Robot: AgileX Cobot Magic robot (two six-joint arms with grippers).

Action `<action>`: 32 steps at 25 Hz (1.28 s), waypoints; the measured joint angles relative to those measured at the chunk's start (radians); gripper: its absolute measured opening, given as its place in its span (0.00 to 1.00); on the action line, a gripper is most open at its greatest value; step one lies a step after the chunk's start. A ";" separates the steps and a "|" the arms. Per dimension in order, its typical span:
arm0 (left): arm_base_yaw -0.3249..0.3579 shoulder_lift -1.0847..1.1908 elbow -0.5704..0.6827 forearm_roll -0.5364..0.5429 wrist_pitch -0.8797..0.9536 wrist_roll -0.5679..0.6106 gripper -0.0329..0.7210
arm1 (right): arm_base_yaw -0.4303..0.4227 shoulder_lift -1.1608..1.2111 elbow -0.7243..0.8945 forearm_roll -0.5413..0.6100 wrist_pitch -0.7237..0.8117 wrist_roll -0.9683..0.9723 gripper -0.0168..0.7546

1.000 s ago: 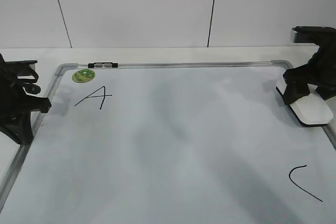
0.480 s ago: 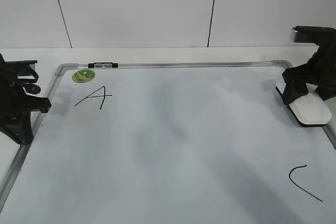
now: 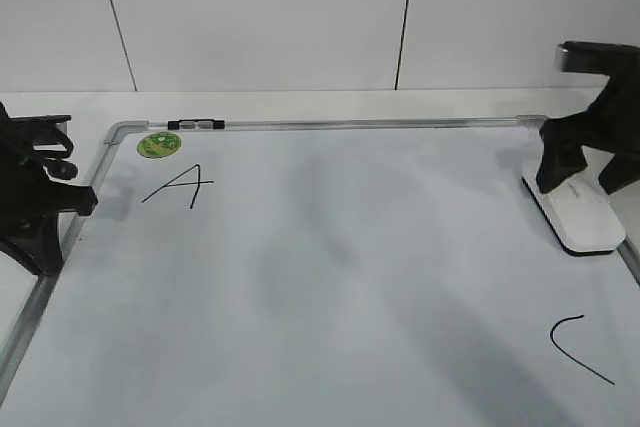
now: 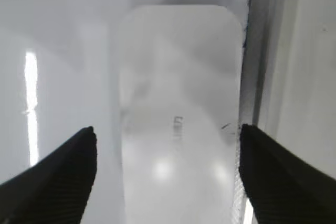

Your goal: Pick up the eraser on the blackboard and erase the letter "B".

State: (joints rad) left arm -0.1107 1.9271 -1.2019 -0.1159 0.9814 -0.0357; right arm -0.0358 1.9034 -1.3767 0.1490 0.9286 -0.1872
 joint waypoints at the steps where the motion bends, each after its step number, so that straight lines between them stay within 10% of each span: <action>1: 0.000 0.000 0.000 0.000 0.000 0.000 0.09 | 0.000 0.000 -0.022 0.000 0.026 0.000 0.86; 13: 0.000 0.000 0.000 0.000 0.002 0.002 0.11 | 0.000 0.003 -0.283 -0.002 0.288 0.091 0.83; 22: 0.000 0.000 0.002 -0.004 0.023 0.015 0.41 | 0.000 -0.083 -0.287 0.030 0.297 0.113 0.75; 32: -0.002 -0.084 -0.099 0.015 0.195 0.015 0.44 | 0.000 -0.268 -0.285 0.056 0.306 0.138 0.75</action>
State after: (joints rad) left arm -0.1123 1.8434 -1.3005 -0.1009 1.1762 -0.0211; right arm -0.0358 1.6355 -1.6618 0.2047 1.2344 -0.0495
